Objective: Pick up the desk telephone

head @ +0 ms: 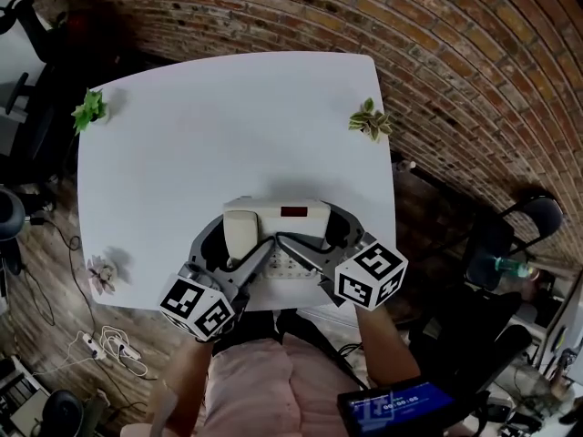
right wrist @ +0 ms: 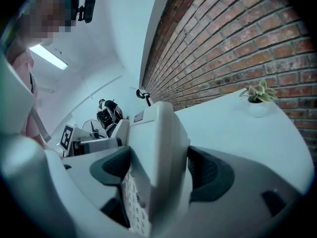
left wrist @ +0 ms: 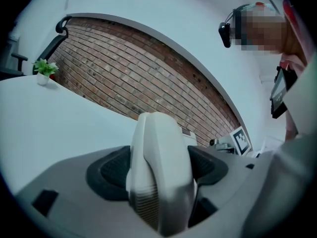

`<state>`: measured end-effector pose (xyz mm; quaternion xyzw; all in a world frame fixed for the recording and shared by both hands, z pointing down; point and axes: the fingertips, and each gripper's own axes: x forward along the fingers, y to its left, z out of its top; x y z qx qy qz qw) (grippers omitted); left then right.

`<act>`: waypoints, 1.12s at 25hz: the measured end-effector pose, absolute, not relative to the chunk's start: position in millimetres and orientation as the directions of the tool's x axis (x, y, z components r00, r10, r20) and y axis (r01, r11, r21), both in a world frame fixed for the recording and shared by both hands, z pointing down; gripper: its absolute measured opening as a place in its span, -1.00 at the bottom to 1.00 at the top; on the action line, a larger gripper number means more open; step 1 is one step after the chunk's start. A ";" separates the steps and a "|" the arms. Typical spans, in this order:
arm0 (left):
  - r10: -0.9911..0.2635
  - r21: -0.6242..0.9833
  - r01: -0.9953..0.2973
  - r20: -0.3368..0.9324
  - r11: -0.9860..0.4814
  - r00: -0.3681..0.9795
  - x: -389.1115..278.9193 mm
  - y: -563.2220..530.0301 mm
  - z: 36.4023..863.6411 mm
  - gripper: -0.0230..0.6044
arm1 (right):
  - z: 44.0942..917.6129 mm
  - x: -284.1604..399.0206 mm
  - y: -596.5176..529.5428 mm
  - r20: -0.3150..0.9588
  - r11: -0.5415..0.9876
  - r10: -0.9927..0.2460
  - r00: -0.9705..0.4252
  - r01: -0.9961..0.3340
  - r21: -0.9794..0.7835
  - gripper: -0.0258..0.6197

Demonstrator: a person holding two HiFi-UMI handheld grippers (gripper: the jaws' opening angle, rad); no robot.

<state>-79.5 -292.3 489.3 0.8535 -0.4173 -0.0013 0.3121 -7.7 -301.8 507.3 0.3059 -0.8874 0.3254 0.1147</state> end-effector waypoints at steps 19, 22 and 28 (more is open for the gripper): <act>-0.788 0.456 -0.758 0.175 -0.466 0.590 -66.1 -261.2 400.2 0.21 | 418.8 7.2 -270.3 0.346 0.663 -0.519 -0.781 -0.624 -0.415 0.22; -0.802 0.459 -0.760 0.152 -0.460 0.578 -65.6 -257.7 381.6 0.20 | 398.6 8.1 -268.2 0.329 0.677 -0.525 -0.785 -0.620 -0.397 0.22; -0.820 0.427 -0.774 0.116 -0.468 0.560 -65.0 -259.8 342.3 0.20 | 359.6 8.6 -272.1 0.288 0.705 -0.533 -0.795 -0.606 -0.368 0.22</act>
